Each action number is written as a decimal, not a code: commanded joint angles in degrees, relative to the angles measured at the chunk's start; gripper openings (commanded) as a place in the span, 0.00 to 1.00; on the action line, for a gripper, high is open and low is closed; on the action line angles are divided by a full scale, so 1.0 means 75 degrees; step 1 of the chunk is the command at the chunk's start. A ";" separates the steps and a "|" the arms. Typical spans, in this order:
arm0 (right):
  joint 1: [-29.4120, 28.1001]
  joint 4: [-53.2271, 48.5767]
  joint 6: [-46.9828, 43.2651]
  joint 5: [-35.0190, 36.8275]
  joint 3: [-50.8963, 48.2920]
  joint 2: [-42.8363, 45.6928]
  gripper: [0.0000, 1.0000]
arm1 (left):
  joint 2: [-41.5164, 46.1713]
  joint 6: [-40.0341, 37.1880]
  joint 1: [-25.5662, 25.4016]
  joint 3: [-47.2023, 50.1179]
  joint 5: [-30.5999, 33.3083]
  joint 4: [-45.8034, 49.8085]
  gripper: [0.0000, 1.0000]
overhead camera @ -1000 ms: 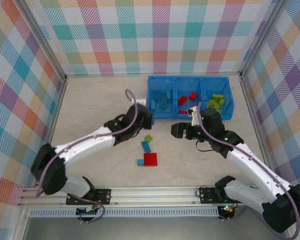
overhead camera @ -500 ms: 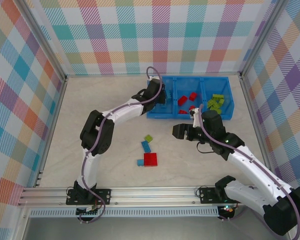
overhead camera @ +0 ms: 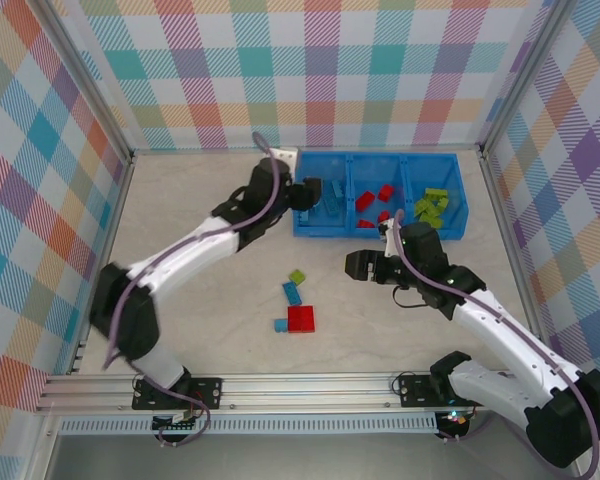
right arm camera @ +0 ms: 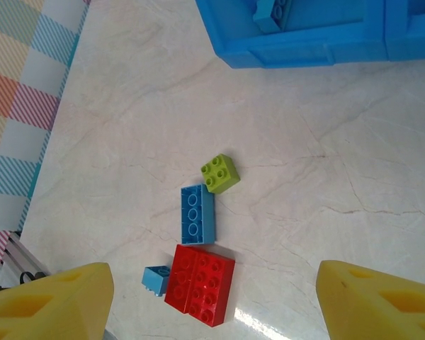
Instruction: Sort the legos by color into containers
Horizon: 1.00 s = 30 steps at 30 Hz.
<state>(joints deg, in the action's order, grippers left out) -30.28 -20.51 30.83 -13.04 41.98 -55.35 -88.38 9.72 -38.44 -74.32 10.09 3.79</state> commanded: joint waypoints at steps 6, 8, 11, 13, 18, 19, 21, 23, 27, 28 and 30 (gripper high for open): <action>-0.0999 0.0237 -0.0127 0.0260 0.0460 -0.1486 0.75 | 0.3642 -0.2867 -0.1185 0.2117 -0.0353 0.2603 0.77; -0.1363 0.0138 -0.0113 0.0530 0.0652 -0.2065 0.76 | 0.4245 -0.3220 -0.1391 0.2236 -0.0647 0.3645 0.79; -0.1946 -0.0222 0.0164 0.1195 0.1017 -0.3033 0.76 | 0.4811 -0.3908 -0.1994 0.2415 -0.0949 0.4811 0.85; -0.2463 -0.0307 0.0321 0.1599 0.1274 -0.3716 0.78 | 0.4994 -0.4559 -0.2603 0.2595 -0.0948 0.5297 0.92; -0.3430 0.0112 0.0735 0.1607 0.1787 -0.5046 0.81 | 0.5388 -0.5502 -0.3032 0.2889 -0.0566 0.6185 1.00; -0.3563 0.0146 0.0816 0.1635 0.1874 -0.5234 0.81 | 0.5571 -0.5681 -0.3032 0.3020 -0.0436 0.6203 1.00; -0.3771 0.0165 0.0898 0.1730 0.1931 -0.5446 0.79 | 0.6046 -0.5990 -0.3032 0.3363 -0.0270 0.6026 1.00; -0.3893 0.0026 0.0958 0.1968 0.1920 -0.5493 0.74 | 0.6624 -0.6214 -0.3032 0.3761 -0.0297 0.5690 1.00; -0.3941 0.0152 0.1062 0.2015 0.1525 -0.5182 0.64 | 0.7531 -0.6399 -0.3037 0.4299 -0.0636 0.5125 1.00; -0.3938 0.0255 0.1107 0.2008 0.1393 -0.5057 0.64 | 0.7616 -0.6405 -0.3032 0.4320 -0.0712 0.5063 1.00; -0.3937 0.0482 0.1189 0.1963 0.1161 -0.4824 0.64 | 0.7648 -0.6416 -0.3033 0.4341 -0.0720 0.5026 1.00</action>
<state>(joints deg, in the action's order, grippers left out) -59.70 -18.65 38.02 0.99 52.82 -94.76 -31.27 -36.25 -60.75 -42.44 5.93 44.84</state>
